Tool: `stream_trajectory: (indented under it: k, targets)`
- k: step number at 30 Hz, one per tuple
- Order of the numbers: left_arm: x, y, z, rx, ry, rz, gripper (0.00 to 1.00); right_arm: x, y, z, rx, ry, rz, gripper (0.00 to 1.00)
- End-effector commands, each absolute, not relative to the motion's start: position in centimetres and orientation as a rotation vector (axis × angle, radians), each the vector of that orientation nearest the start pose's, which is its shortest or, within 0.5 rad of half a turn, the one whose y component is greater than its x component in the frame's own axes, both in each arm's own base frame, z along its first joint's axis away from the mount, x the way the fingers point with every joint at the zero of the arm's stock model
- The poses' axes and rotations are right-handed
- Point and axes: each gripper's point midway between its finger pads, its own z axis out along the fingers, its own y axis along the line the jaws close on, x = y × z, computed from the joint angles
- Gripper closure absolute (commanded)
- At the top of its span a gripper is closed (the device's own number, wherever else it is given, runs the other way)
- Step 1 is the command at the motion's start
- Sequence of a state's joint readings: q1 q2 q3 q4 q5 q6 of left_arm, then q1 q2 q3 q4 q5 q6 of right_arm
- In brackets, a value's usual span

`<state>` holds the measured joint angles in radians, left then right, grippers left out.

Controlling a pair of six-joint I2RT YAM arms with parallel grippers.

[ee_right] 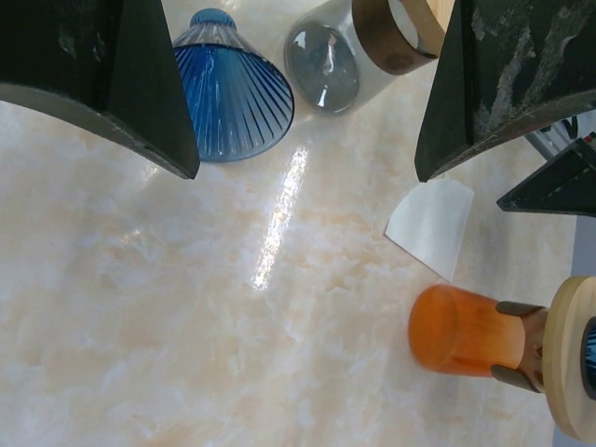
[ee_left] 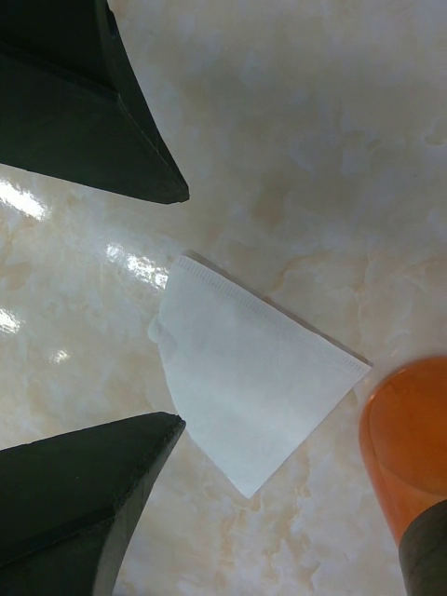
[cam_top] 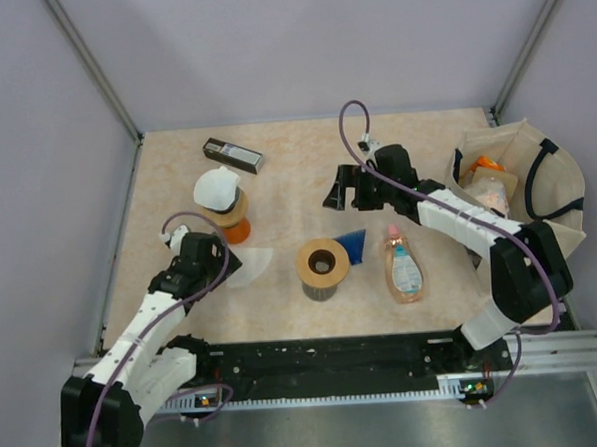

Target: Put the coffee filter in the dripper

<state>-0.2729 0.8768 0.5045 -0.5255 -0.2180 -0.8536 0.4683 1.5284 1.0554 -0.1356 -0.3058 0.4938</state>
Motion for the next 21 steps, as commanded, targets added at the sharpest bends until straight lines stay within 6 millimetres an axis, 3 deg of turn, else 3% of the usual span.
stream_trajectory:
  k: [1, 11, 21]
  targets:
    - [24.0, -5.9, 6.7, -0.788, 2.307, -0.269, 0.01, 37.5, 27.9, 17.7, -0.186, 2.186, 0.924, 0.01]
    - [24.4, -6.1, 5.5, -0.753, 2.362, -0.29, 0.01, 40.3, 32.4, 16.1, -0.262, 2.189, 0.876, 0.01]
    - [24.4, -7.1, 3.7, -0.747, 2.436, -0.325, 0.01, 42.4, 33.5, 16.7, -0.251, 2.102, 0.835, 0.01]
